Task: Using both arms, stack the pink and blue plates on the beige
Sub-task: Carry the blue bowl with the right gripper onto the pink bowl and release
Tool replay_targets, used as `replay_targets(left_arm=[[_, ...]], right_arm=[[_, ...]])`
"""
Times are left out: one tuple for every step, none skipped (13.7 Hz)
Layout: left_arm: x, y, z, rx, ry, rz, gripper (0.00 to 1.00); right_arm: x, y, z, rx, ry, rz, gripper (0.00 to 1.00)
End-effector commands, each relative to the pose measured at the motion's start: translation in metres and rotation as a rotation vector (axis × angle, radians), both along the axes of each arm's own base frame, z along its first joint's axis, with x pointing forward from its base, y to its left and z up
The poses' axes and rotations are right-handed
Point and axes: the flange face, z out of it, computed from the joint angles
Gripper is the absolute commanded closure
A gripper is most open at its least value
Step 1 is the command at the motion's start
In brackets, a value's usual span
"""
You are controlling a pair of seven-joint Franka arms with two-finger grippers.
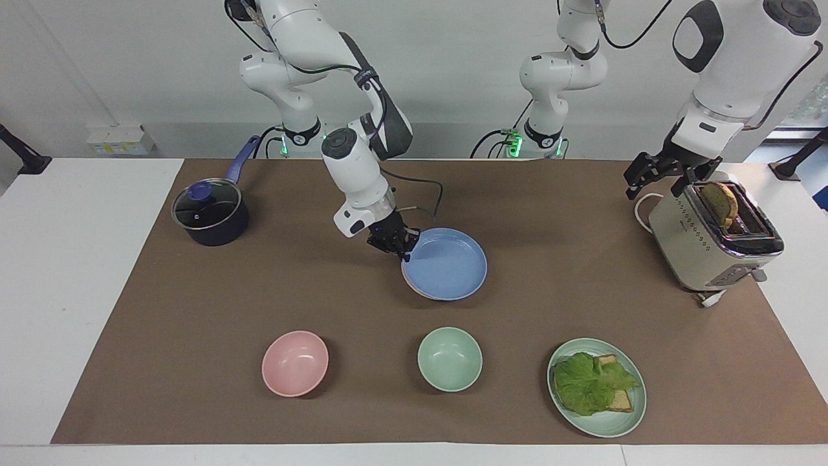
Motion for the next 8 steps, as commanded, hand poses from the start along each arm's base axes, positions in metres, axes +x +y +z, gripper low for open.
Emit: replay_targets(left_arm=[[-0.005, 0.003, 0.003, 0.022, -0.015, -0.002, 0.0], [-0.005, 0.003, 0.003, 0.022, -0.015, -0.002, 0.0], [-0.005, 0.003, 0.003, 0.022, -0.015, -0.002, 0.0], [-0.005, 0.003, 0.003, 0.022, -0.015, -0.002, 0.0], [-0.005, 0.003, 0.003, 0.021, -0.014, -0.002, 0.0], [-0.005, 0.003, 0.003, 0.021, -0.014, -0.002, 0.0], [-0.005, 0.003, 0.003, 0.022, -0.015, -0.002, 0.0], [-0.005, 0.003, 0.003, 0.021, -0.014, -0.002, 0.0]], right_arm=[[-0.003, 0.002, -0.001, -0.001, 0.012, -0.006, 1.0], [-0.003, 0.002, -0.001, -0.002, 0.015, -0.006, 1.0], [-0.005, 0.002, -0.002, -0.005, 0.023, -0.004, 1.0], [-0.007, 0.001, -0.003, -0.011, 0.035, 0.0, 1.0], [-0.008, 0.0, -0.004, -0.017, 0.045, 0.004, 1.0], [-0.01, 0.0, -0.005, -0.029, 0.046, 0.016, 1.0], [-0.012, 0.001, -0.005, -0.048, 0.055, 0.035, 1.0], [-0.013, 0.001, -0.005, -0.063, 0.056, 0.05, 1.0]])
